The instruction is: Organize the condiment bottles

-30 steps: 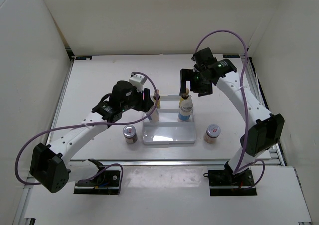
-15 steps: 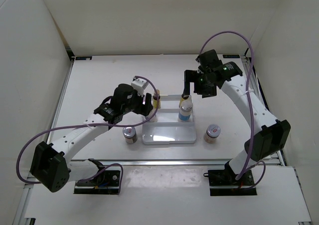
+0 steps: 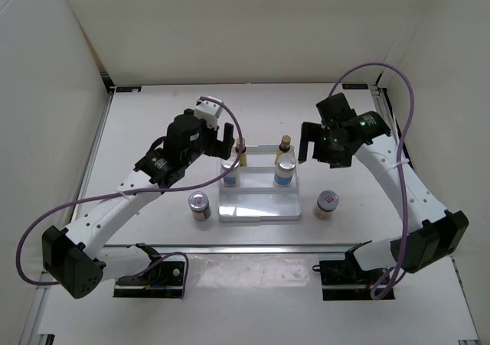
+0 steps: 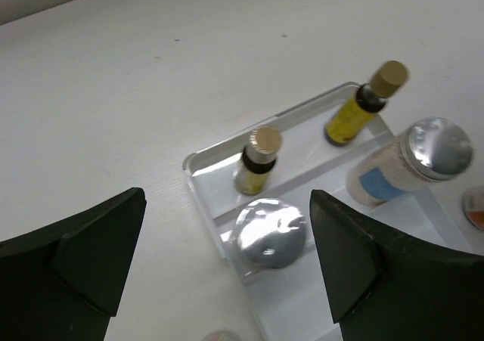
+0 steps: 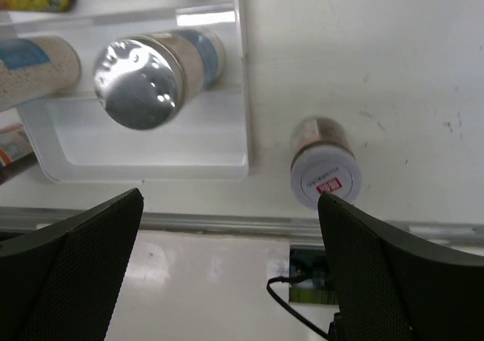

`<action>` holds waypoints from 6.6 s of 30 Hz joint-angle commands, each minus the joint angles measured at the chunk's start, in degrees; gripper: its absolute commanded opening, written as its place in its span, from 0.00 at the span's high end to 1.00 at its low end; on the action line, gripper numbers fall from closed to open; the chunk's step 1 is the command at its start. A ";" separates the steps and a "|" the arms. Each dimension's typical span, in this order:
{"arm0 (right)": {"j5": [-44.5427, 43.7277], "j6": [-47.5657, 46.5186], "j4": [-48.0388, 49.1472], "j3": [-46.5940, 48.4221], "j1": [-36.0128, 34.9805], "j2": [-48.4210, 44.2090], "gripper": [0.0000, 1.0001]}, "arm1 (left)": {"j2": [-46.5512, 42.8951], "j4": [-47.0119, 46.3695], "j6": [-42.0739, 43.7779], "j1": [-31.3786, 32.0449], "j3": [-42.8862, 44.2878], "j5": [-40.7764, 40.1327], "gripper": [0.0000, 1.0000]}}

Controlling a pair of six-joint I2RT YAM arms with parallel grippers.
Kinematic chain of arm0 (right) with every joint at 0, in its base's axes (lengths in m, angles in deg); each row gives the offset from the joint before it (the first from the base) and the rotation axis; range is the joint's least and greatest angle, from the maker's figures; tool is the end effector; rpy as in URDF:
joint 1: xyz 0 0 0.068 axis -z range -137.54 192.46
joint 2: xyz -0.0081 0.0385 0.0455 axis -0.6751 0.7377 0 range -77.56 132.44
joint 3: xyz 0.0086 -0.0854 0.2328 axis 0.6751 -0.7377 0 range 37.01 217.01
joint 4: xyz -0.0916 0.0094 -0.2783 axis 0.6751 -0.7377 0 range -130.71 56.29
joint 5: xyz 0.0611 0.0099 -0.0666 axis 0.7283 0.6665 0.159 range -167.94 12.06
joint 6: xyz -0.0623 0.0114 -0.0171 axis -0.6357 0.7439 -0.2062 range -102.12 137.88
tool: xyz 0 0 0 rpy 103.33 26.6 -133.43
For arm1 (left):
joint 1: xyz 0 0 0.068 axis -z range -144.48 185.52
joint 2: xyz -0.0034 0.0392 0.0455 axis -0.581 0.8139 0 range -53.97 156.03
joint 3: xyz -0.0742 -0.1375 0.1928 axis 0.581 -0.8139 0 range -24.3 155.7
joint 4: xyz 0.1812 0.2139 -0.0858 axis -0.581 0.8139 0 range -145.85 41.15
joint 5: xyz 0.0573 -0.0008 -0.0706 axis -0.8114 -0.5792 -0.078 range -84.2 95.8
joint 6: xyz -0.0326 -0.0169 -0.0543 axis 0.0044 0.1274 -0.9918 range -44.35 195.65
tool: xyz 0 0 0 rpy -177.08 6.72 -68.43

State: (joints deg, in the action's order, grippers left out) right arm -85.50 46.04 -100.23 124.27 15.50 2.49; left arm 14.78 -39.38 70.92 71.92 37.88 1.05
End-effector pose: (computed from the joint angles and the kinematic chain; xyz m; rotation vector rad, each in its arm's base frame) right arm 0.2809 0.1351 0.3352 0.0743 2.6009 0.1782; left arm 0.2702 -0.1940 0.3144 0.4907 1.9305 -0.3851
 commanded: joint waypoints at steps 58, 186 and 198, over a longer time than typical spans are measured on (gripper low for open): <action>-3.18 9.02 -3.44 -24.24 0.24 -1.13 0.07 | -2.31 22.64 -22.16 2.62 -6.01 -25.40 0.00; 5.35 7.78 4.73 -15.19 -6.61 -6.75 0.00 | -5.03 25.37 -30.78 2.62 -19.98 -20.12 0.00; 5.35 8.31 3.50 -15.19 -6.61 -8.42 0.00 | -2.04 25.37 -31.30 2.62 -18.93 -18.37 0.11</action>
State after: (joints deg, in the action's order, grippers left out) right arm -79.31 53.56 -95.45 108.36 8.99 -4.79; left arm 12.75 -15.12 39.84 74.61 18.79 -18.80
